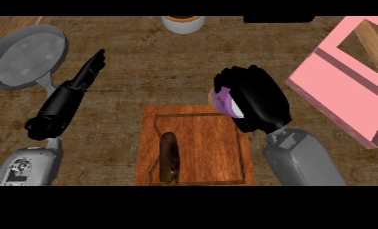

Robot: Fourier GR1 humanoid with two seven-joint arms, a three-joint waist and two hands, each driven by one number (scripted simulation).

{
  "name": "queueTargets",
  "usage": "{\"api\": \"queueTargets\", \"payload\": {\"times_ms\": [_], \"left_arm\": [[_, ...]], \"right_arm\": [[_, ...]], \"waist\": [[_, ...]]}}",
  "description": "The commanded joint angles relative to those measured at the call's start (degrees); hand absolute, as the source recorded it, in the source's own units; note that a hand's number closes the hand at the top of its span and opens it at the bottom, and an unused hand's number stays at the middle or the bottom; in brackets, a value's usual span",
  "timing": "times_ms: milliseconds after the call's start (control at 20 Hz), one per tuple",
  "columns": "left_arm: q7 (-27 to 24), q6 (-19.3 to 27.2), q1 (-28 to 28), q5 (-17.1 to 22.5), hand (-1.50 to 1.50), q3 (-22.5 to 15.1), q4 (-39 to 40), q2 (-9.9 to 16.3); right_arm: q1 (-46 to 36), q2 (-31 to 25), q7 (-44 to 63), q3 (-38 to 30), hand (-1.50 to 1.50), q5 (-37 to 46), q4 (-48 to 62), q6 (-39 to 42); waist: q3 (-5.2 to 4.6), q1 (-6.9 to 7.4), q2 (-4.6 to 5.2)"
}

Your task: Pick the can from the cutting board and place it in the cardboard box

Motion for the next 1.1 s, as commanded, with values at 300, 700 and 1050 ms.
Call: {"api": "queueTargets", "payload": {"times_ms": [300, 700, 1050], "left_arm": [[0.2, 0.0, -2.2, -0.6, 0.0, 0.9, 0.9, 0.4], [3.6, -1.1, 0.1, 0.1, 0.0, -0.1, -4.8, -0.6], [1.2, -1.7, -3.9, 0.0, 0.0, 2.2, 0.7, 0.4]], "right_arm": [[-4.6, 2.4, 14.5, -20.2, 1.5, -4.8, -8.7, -0.9], [-13.5, -7.2, 13.7, -36.1, 1.5, -11.3, 1.0, -0.9], [-13.8, -19.4, 4.8, -38.6, 1.5, -11.6, 16.3, 2.3]], "waist": [[0.02, -0.17, 0.15], [0.03, 0.95, 0.18], [0.01, 0.65, 0.41]]}}
